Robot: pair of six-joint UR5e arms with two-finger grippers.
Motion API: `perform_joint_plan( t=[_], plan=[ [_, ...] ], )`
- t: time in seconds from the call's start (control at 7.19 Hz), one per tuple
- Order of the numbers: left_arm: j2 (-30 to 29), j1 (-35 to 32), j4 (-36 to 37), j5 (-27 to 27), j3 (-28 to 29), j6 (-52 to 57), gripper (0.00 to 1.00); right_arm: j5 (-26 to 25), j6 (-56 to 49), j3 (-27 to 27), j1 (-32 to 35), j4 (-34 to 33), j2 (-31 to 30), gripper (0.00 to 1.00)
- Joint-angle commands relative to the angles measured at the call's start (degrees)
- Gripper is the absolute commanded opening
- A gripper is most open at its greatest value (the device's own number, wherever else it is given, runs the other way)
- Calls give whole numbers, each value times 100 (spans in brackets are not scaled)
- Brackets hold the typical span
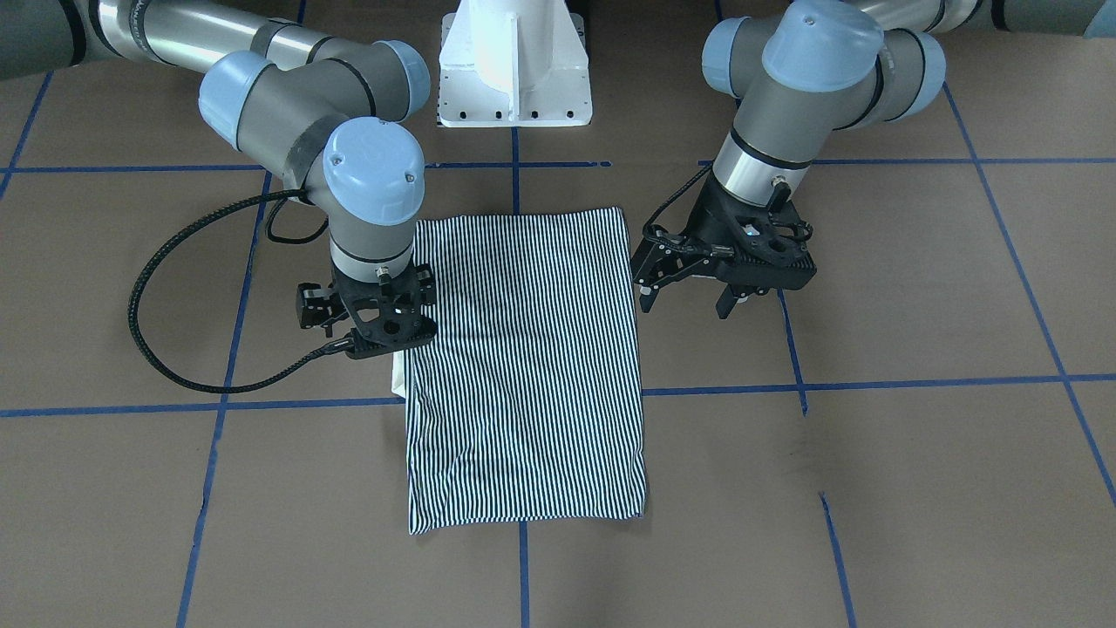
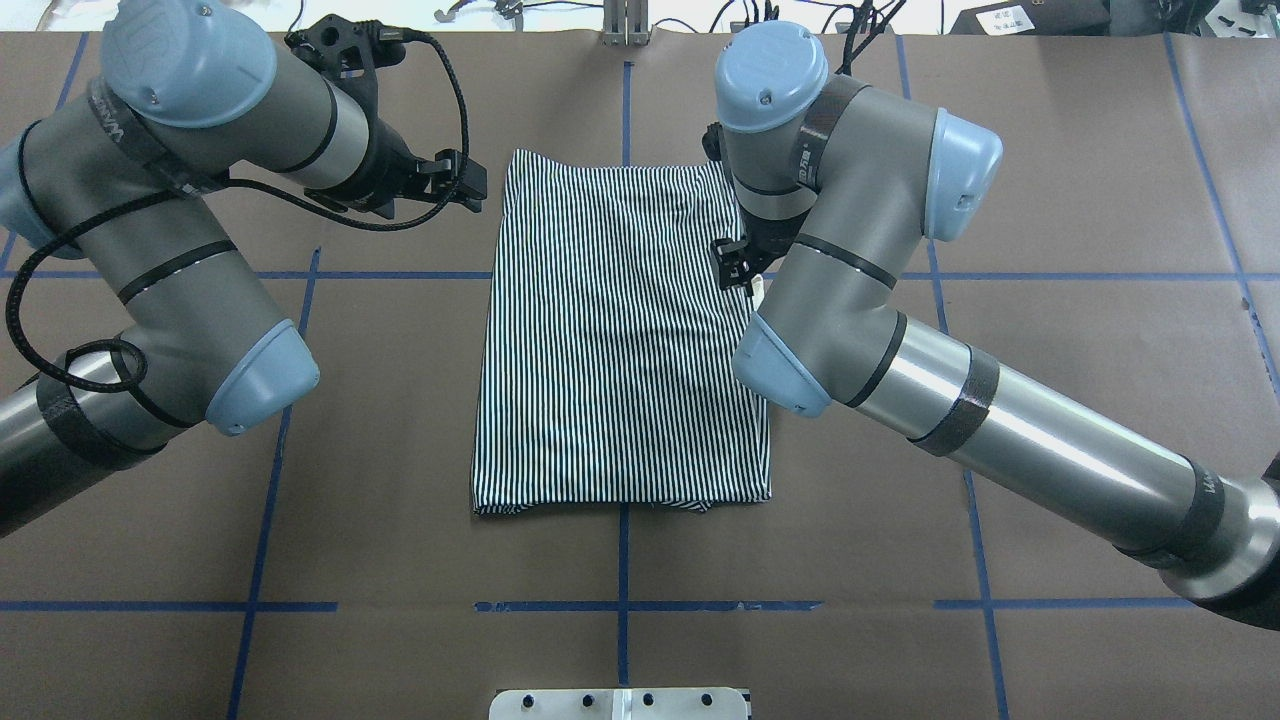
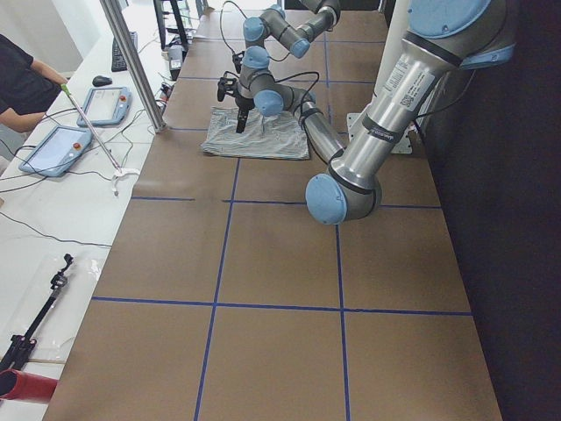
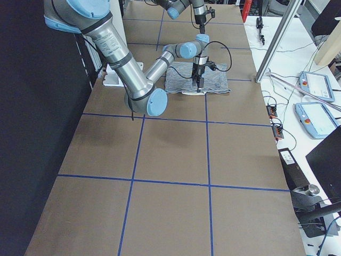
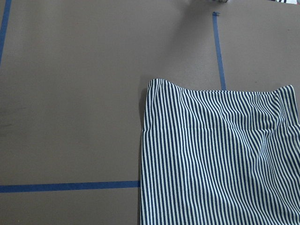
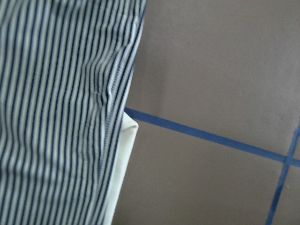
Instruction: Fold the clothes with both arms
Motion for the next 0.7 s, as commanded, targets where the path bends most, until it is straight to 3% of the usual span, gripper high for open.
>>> perform_joint_plan(
  t=[0.0,0.14,0.28,0.56],
  plan=[
    [473,196,1,-239,-283,-1092,100,494,599,860,64,122,-307,100],
    [520,624,44,-93,-416,-1989,100,774,873,1310,72,113,-544,100],
    [512,1220,123,457,-417,-3007,100,812,1189,1697,72,183,-834,100],
    [311,2215,936,1224,-408,-4444,100,803,1891,1719,46,480,-872,100]
  ],
)
